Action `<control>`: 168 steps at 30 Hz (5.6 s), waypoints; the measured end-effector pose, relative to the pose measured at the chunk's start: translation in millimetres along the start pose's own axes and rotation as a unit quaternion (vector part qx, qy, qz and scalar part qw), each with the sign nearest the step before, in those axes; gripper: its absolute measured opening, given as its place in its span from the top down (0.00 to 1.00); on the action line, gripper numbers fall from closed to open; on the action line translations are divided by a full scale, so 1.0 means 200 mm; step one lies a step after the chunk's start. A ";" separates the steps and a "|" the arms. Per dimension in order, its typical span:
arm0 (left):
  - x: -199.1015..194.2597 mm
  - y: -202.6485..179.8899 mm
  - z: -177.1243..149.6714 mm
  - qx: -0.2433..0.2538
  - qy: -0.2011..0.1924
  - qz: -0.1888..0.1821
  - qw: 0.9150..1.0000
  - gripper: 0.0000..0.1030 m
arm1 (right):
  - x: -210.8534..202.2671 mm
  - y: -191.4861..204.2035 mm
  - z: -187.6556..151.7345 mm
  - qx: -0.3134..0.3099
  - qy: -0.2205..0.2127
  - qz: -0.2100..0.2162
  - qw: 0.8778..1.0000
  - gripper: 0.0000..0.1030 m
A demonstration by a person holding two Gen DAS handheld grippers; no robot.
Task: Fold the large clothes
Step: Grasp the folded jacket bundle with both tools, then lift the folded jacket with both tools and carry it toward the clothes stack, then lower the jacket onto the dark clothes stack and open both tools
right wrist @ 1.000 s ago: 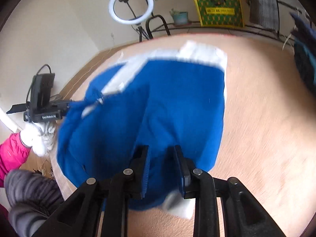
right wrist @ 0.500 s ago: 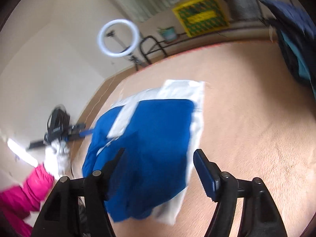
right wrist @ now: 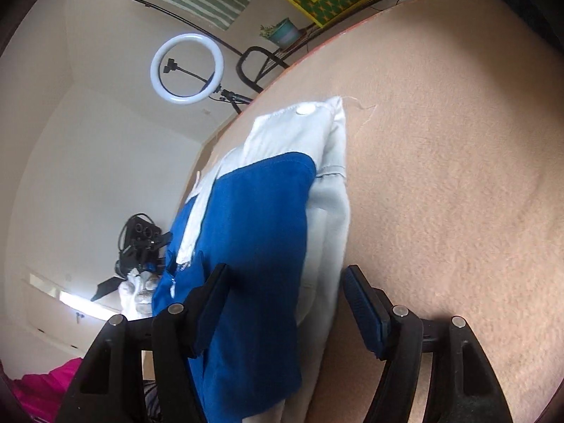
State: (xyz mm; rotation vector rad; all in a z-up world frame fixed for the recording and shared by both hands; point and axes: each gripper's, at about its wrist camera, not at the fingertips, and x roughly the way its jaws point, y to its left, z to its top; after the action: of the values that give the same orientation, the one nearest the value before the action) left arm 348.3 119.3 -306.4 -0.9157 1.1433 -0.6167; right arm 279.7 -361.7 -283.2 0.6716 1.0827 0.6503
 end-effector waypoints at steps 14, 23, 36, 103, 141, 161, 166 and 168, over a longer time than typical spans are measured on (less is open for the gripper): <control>-0.04 -0.03 0.01 0.023 0.006 0.041 0.999 0.33 | -0.01 -0.01 -0.01 0.002 0.015 0.000 1.000 0.44; 0.06 -0.03 0.05 0.004 0.061 0.010 0.998 0.33 | 0.05 -0.03 0.01 0.008 0.018 0.026 0.999 0.44; 0.13 -0.15 0.00 0.051 0.040 0.052 0.997 0.43 | 0.09 0.01 0.01 0.012 0.001 0.017 1.000 0.51; 2.12 -2.43 0.02 0.308 0.054 -0.096 0.945 0.67 | -1.87 0.01 0.96 -0.172 -0.229 -0.374 0.882 0.76; 1.20 -2.66 -0.29 0.387 -0.015 -0.022 0.922 0.61 | -2.11 0.44 0.51 -0.039 -0.320 -0.431 0.843 0.58; -0.35 -3.07 -1.02 0.476 -0.087 -0.078 0.872 0.61 | -2.13 1.77 -0.24 -0.092 -0.365 -0.439 0.816 0.58; -0.65 -3.09 -1.16 0.490 -0.110 -0.087 0.860 0.61 | -2.11 2.00 -0.41 -0.116 -0.373 -0.431 0.813 0.58; -0.74 -3.09 -1.20 0.491 -0.116 -0.092 0.858 0.61 | -2.10 2.07 -0.46 -0.122 -0.375 -0.437 0.809 0.57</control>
State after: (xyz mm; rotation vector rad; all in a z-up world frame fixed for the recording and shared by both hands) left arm 96.0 -145.8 265.9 -0.1856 0.3935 -1.0721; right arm -5.1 -402.0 239.6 0.1046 0.4385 -0.2899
